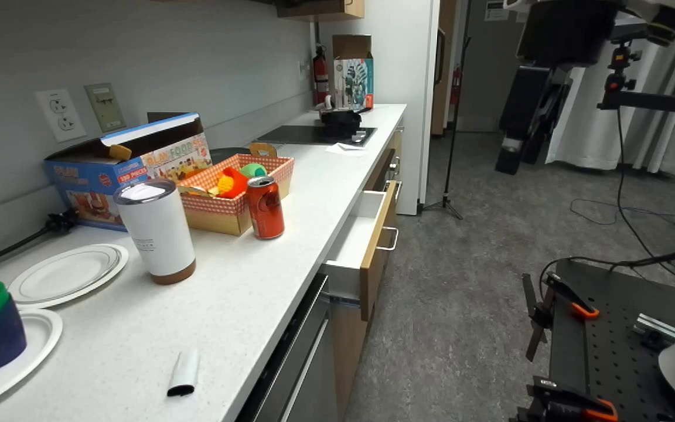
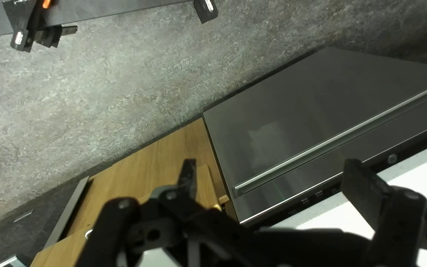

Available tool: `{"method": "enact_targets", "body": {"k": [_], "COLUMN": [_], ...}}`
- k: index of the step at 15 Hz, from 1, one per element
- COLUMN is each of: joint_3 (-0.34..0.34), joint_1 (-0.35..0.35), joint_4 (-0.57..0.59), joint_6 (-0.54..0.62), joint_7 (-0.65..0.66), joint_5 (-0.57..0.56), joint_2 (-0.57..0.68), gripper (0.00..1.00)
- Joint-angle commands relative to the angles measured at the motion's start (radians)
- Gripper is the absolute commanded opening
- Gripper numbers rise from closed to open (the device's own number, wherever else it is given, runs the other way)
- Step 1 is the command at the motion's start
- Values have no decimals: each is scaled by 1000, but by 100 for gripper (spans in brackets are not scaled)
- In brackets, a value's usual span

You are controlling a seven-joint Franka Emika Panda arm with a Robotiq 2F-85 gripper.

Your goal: Open the drawer fully

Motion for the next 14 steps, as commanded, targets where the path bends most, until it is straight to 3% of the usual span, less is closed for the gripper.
{"method": "enact_targets", "body": {"k": [1, 2, 3, 5, 11, 14], "joint_3": [174, 223, 134, 223, 221, 192], "joint_1": [52, 65, 42, 70, 71, -5], "joint_4": [54, 76, 26, 53, 65, 112], "joint_6": [25, 33, 14, 24, 24, 32], "joint_7": [182, 232, 136, 225, 236, 236], "joint_5": [79, 94, 58, 70, 71, 4], "joint_2": [67, 91, 30, 62, 84, 126], "gripper": [100, 100, 100, 100, 100, 100]}}
